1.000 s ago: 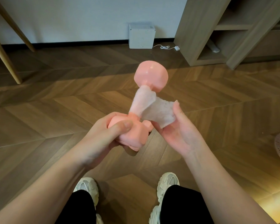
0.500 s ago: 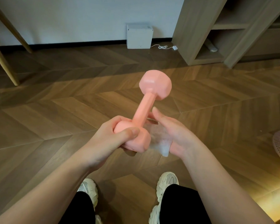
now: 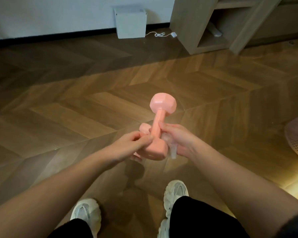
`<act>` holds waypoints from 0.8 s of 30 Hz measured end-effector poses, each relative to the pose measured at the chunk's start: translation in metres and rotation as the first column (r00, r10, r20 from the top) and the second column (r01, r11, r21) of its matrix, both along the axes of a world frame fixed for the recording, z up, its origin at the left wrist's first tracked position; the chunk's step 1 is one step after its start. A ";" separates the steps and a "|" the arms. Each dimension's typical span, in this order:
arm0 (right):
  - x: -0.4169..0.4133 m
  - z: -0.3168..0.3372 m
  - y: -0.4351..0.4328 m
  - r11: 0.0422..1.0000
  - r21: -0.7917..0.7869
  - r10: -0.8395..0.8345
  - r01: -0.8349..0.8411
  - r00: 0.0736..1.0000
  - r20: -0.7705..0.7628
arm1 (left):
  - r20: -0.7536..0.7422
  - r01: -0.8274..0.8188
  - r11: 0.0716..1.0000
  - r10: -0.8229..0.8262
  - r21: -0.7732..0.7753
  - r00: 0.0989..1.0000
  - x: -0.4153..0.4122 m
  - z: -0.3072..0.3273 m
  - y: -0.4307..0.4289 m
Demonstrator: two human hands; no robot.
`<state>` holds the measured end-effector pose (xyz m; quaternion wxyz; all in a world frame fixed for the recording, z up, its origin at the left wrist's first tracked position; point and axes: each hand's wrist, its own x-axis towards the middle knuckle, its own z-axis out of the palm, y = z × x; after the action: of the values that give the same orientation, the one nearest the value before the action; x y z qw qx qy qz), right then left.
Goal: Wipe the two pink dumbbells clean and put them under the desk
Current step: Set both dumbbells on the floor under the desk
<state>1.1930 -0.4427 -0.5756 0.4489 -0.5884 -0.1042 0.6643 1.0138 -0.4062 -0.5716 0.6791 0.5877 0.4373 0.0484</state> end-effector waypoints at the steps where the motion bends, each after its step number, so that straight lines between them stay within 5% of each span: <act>1: 0.007 -0.011 0.005 0.999 -0.027 -0.019 0.018 1.000 -0.018 | -0.035 0.010 1.000 -0.010 0.000 0.999 0.000 -0.013 0.011; 7: 0.039 -0.082 0.021 0.977 -0.210 -0.002 0.026 0.993 0.114 | -0.441 -0.026 0.991 0.084 0.135 0.894 0.007 -0.125 0.077; 24: 0.062 -0.248 0.048 0.903 -0.429 0.061 0.029 0.979 0.194 | -0.677 0.176 0.981 -0.078 0.077 0.732 0.084 -0.283 0.115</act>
<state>1.2553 -0.3947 -0.8240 0.2898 -0.7365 -0.0055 0.6112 1.0982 -0.2913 -0.8548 0.4363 0.6389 0.6065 -0.1832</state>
